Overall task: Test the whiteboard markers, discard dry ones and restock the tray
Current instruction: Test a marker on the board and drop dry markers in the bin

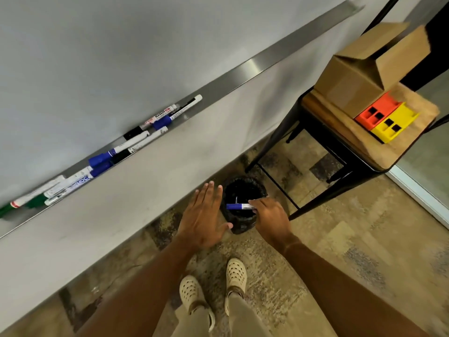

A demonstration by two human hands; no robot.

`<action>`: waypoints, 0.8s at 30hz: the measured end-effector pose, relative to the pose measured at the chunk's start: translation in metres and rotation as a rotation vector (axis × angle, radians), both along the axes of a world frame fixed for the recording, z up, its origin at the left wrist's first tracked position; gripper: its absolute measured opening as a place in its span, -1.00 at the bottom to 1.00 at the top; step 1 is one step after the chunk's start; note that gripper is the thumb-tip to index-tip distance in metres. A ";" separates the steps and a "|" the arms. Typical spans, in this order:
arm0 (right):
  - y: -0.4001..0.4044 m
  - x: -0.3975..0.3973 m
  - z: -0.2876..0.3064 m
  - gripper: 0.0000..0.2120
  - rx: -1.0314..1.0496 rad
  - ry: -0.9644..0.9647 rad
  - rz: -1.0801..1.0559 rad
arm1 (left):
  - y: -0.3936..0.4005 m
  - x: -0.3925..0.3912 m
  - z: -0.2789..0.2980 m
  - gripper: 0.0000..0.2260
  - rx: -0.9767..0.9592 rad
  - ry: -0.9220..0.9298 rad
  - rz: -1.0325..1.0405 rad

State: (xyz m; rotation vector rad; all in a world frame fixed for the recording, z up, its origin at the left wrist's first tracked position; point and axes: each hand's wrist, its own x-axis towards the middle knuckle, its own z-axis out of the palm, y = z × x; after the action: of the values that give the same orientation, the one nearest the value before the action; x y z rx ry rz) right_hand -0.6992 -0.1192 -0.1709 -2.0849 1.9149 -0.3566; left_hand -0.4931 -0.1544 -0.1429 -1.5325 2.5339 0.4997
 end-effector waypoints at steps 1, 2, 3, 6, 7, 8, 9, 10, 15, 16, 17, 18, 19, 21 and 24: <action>-0.003 -0.002 -0.007 -0.58 0.009 -0.002 -0.002 | -0.001 0.001 -0.004 -0.12 0.000 -0.005 0.004; -0.008 -0.005 -0.014 -0.57 0.014 -0.002 -0.003 | -0.002 0.003 -0.006 -0.13 0.001 -0.009 0.009; -0.014 -0.008 -0.020 -0.56 0.012 0.013 -0.002 | -0.003 0.004 -0.009 -0.13 0.001 -0.007 0.015; -0.039 -0.017 -0.041 -0.47 0.044 0.140 0.024 | -0.005 0.008 -0.014 -0.14 0.014 0.009 0.034; -0.047 -0.020 -0.047 -0.44 0.079 0.173 0.025 | -0.005 0.010 -0.016 -0.14 0.016 0.009 0.041; -0.053 -0.023 -0.050 -0.42 0.108 0.192 0.024 | -0.006 0.012 -0.016 -0.14 0.013 0.010 0.044; -0.056 -0.025 -0.054 -0.40 0.136 0.201 0.019 | -0.006 0.014 -0.017 -0.14 0.012 0.011 0.047; -0.058 -0.027 -0.055 -0.39 0.153 0.208 0.011 | -0.006 0.016 -0.018 -0.13 0.012 0.014 0.051; -0.057 -0.027 -0.041 -0.45 0.149 0.193 0.003 | -0.009 0.022 -0.010 -0.13 0.009 0.017 0.088; -0.057 -0.026 -0.037 -0.46 0.140 0.188 0.001 | -0.010 0.022 -0.006 -0.14 -0.002 0.021 0.088; -0.059 -0.026 -0.033 -0.46 0.129 0.180 -0.002 | -0.012 0.022 -0.002 -0.14 -0.015 0.021 0.085; -0.060 -0.024 -0.029 -0.47 0.117 0.171 -0.004 | -0.013 0.022 0.001 -0.15 -0.026 0.019 0.081; -0.061 -0.023 -0.024 -0.48 0.106 0.161 -0.001 | -0.014 0.022 0.005 -0.16 -0.037 0.017 0.084; -0.064 -0.018 -0.012 -0.49 0.085 0.144 0.012 | -0.015 0.023 0.013 -0.16 -0.056 0.018 0.095; -0.068 -0.010 0.003 -0.50 0.055 0.133 0.038 | -0.015 0.025 0.027 -0.17 -0.081 0.018 0.112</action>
State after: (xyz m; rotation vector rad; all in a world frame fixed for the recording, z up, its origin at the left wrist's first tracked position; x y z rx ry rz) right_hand -0.7088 -0.1867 -0.1676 -2.1552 1.9315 -0.1587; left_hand -0.4676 -0.1693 -0.1164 -1.7129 2.5216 0.4307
